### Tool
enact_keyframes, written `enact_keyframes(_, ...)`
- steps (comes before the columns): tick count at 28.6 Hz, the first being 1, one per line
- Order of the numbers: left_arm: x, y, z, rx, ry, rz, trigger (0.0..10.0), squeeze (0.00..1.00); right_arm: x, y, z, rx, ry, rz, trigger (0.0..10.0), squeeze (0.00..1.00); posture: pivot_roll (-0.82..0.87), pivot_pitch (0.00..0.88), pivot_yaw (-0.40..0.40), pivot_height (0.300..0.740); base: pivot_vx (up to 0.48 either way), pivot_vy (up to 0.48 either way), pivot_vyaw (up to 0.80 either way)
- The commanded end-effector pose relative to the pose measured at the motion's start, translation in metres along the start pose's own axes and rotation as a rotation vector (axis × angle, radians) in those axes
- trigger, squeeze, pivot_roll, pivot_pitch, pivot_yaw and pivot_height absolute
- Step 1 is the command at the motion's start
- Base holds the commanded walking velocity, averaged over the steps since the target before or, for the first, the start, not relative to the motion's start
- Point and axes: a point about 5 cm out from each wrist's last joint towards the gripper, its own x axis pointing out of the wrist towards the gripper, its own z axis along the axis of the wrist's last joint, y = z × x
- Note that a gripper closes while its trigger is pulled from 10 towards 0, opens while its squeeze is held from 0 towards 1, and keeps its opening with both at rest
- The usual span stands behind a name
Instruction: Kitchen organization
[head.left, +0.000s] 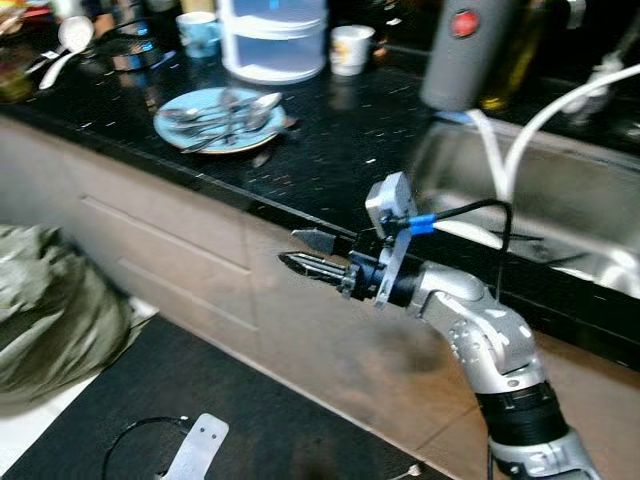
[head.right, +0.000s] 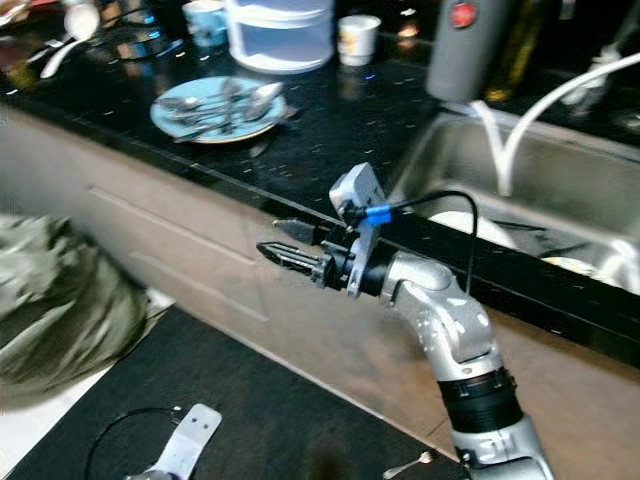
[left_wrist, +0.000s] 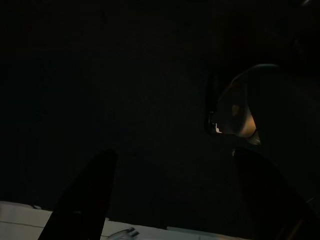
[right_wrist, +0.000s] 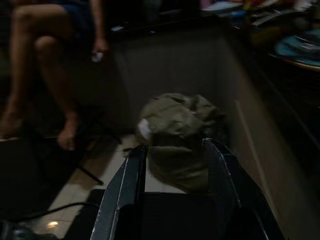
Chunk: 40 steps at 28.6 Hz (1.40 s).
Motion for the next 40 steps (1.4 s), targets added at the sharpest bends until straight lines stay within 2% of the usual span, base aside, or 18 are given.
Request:
enact_keyframes(1,0.000,0.001,-0.003,-0.008,0.000,0.001,10.0,0.00,0.001,0.005,0.006,0.002,-0.024,0.041,10.0,0.00,-0.01,0.000,-0.036,0.740,0.000,0.000,0.80)
enact_keyframes(15,0.000,0.000,-0.001,-0.011,-0.012,-0.006,10.0,0.00,0.004,0.000,0.017,-0.004,-0.070,0.051,10.0,0.00,-0.01,0.000,-0.044,0.740,0.000,0.000,0.79)
enact_keyframes(24,0.000,-0.001,-0.001,-0.010,-0.012,-0.013,10.0,0.00,0.007,-0.008,0.014,0.009,-0.071,-0.020,10.0,0.00,-0.01,0.000,-0.041,0.740,0.000,-0.051,0.79)
enact_keyframes(29,0.000,0.000,-0.003,-0.018,-0.005,-0.008,10.0,0.00,0.008,-0.008,0.013,0.016,-0.074,-0.027,10.0,0.00,-0.01,0.000,-0.040,0.740,0.000,-0.459,0.79)
enact_keyframes(30,0.000,0.000,-0.004,-0.037,-0.007,0.001,10.0,0.00,0.009,-0.007,0.012,0.019,-0.073,-0.026,10.0,0.00,-0.01,0.000,-0.039,0.740,0.000,0.000,0.79)
enact_keyframes(40,-0.001,0.002,-0.004,-0.027,-0.006,0.012,10.0,0.00,0.011,-0.007,0.011,0.020,-0.078,-0.043,10.0,0.00,-0.01,0.000,-0.032,0.740,0.000,0.000,0.79)
